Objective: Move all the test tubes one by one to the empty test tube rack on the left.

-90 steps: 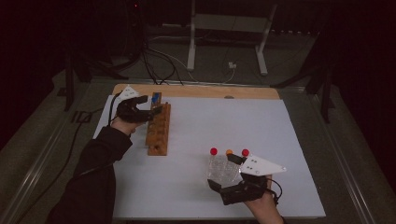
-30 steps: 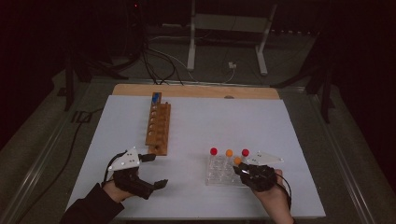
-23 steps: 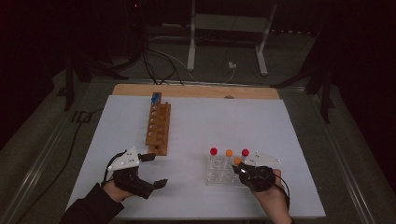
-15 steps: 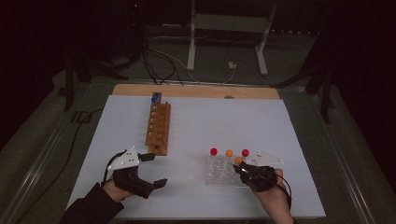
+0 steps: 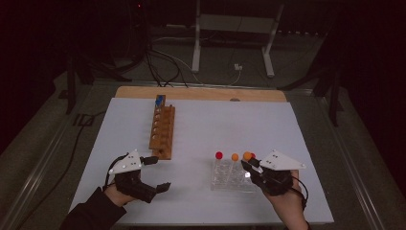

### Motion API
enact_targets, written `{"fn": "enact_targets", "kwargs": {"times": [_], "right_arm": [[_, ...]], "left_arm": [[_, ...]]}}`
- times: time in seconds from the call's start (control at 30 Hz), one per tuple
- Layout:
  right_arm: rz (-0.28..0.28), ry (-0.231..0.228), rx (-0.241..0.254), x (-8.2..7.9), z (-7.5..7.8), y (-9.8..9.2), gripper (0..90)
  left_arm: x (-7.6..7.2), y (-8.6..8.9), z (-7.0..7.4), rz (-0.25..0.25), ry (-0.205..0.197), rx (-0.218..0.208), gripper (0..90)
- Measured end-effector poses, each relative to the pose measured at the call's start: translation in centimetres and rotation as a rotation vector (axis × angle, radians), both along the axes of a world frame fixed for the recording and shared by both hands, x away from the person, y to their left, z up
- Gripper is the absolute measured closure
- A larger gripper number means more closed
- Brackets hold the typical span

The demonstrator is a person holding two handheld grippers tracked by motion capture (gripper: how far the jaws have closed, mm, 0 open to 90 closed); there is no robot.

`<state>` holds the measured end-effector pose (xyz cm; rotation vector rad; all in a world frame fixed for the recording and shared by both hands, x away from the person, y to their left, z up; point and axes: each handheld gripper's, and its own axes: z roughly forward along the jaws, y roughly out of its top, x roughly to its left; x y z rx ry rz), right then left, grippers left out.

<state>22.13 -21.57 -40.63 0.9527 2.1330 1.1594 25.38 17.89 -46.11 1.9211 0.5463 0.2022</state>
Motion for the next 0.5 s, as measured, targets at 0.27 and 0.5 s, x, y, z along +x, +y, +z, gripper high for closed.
{"fn": "enact_targets", "kwargs": {"times": [0.27, 0.5], "right_arm": [[0.117, 0.004, 0.050, -0.6, 1.2, 2.5, 75.2], [0.226, 0.053, 0.062, -0.9, -0.1, 5.2, 75.2]], "left_arm": [[-0.3, -0.1, 0.6, -0.013, -0.002, -0.016, 1.7], [-0.5, -0.5, 1.1, -0.030, -0.006, -0.023, 1.6]]}}
